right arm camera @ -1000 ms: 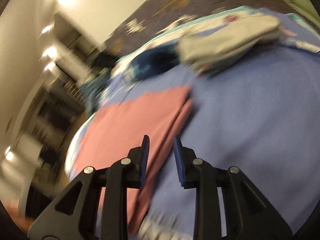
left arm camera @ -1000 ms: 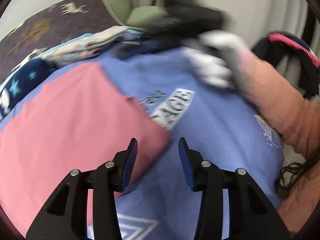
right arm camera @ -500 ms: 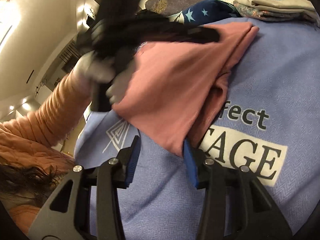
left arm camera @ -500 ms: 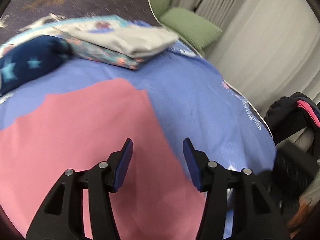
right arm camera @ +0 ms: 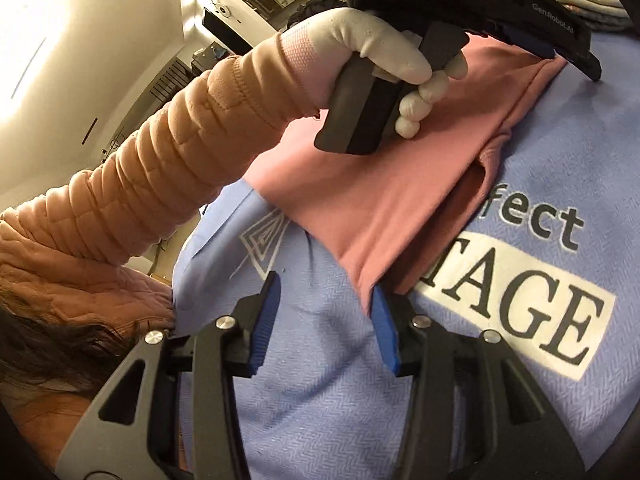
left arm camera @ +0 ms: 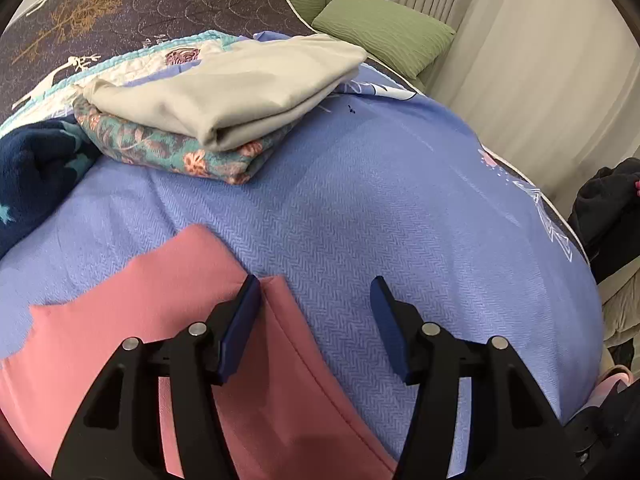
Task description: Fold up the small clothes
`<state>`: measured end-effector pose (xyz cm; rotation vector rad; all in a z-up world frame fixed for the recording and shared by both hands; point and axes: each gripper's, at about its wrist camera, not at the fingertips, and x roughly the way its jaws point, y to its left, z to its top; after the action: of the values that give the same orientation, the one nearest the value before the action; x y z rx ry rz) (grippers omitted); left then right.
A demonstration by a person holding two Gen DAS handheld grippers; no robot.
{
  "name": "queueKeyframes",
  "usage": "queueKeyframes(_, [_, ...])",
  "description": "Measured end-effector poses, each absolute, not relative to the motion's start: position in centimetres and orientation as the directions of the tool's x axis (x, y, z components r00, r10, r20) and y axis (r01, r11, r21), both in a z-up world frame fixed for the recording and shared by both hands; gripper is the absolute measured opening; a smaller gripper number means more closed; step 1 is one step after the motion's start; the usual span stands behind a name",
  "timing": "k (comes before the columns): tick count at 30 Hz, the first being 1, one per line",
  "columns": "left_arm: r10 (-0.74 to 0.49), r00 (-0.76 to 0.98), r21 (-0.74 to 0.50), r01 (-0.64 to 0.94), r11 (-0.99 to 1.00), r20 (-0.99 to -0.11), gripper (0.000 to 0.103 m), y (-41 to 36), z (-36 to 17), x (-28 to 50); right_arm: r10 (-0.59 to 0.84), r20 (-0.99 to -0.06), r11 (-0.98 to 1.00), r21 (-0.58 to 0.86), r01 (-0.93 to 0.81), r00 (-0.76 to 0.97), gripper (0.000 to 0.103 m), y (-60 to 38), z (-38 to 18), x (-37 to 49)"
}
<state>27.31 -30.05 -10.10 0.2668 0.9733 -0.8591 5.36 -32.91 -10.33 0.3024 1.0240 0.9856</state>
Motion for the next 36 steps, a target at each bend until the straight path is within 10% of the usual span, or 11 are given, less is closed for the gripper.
queueKeyframes(15, [-0.614, 0.433, -0.142, 0.73, 0.668, -0.66, 0.06, -12.9, -2.9, 16.1, 0.764, -0.414, 0.624, 0.668, -0.405, 0.495, 0.035, -37.8, -6.9, 3.8])
queueKeyframes(23, [-0.396, 0.615, -0.08, 0.475, 0.876, -0.681, 0.06, 3.0, -5.8, 9.8, 0.611, -0.674, 0.791, 0.506, -0.343, 0.415, 0.035, -28.8, -9.1, 6.2])
queueKeyframes(26, [-0.31, 0.666, -0.057, 0.373, 0.926, -0.678, 0.06, 7.7, -6.5, 7.8, 0.498, -0.731, 0.867, 0.425, -0.261, 0.466, 0.008, -30.0, -11.0, 6.1])
queueKeyframes(36, [-0.34, 0.72, -0.228, 0.252, 0.94, -0.605, 0.061, 18.6, -7.9, 3.7, 0.339, -0.739, 0.932, 0.176, -0.318, 0.583, 0.043, -21.3, -4.7, 4.9])
